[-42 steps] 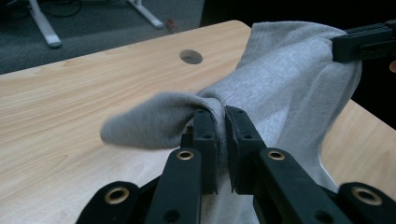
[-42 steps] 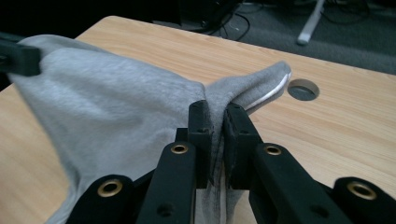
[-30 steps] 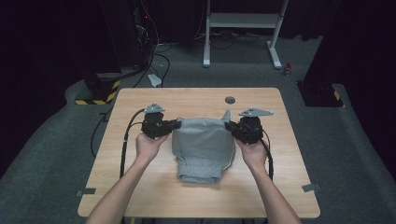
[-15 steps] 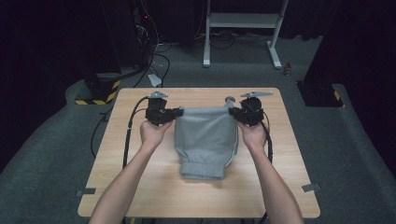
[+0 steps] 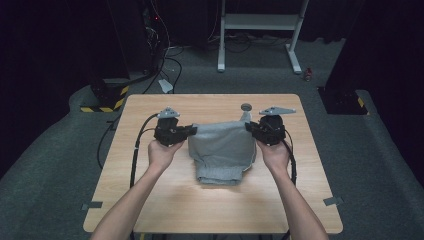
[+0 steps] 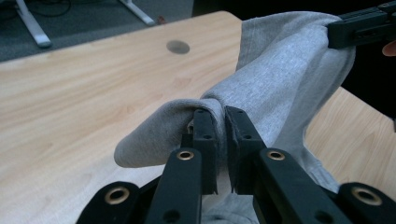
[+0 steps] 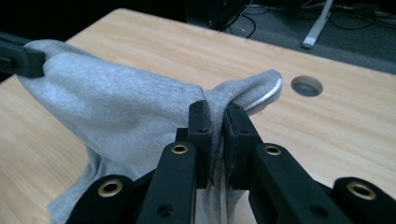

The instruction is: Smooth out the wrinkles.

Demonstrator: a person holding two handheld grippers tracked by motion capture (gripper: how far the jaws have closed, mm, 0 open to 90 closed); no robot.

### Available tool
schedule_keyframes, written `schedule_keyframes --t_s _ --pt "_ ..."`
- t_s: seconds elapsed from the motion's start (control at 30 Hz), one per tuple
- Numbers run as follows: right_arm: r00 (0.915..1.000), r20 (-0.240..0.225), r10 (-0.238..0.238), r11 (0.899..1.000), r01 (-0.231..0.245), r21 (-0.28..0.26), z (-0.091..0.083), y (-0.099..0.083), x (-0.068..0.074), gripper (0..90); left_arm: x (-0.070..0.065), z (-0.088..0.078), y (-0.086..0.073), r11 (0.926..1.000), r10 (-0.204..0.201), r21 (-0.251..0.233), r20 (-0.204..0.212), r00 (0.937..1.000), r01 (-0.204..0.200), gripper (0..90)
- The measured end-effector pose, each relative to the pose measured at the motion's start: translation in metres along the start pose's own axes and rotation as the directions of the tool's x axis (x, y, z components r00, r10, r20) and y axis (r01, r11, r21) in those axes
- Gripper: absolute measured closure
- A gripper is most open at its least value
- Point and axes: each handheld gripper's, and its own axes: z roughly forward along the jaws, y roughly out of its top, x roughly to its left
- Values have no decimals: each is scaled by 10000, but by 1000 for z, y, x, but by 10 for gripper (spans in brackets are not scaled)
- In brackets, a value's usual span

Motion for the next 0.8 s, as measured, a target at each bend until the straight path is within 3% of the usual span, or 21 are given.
schedule_keyframes --t_s 0.23,0.43,0.63,0.8 --pt "9996 -256 86 10000 -86 23 -1 -20 5 825 -3 0 -19 9999 -59 107 156 9999 57 831" --pt "9993 -305 -220 9997 216 -113 -7 -37 16 823 -5 -3 -31 10000 9 40 171 9999 -9 830" --pt "9979 -570 -302 9995 299 -60 -14 -52 26 822 -3 -4 -44 9994 -339 -57 325 9989 341 830" --pt "9962 -859 -123 9999 120 -38 -20 -68 34 822 -8 -8 -53 9998 -194 -7 417 9989 194 827"
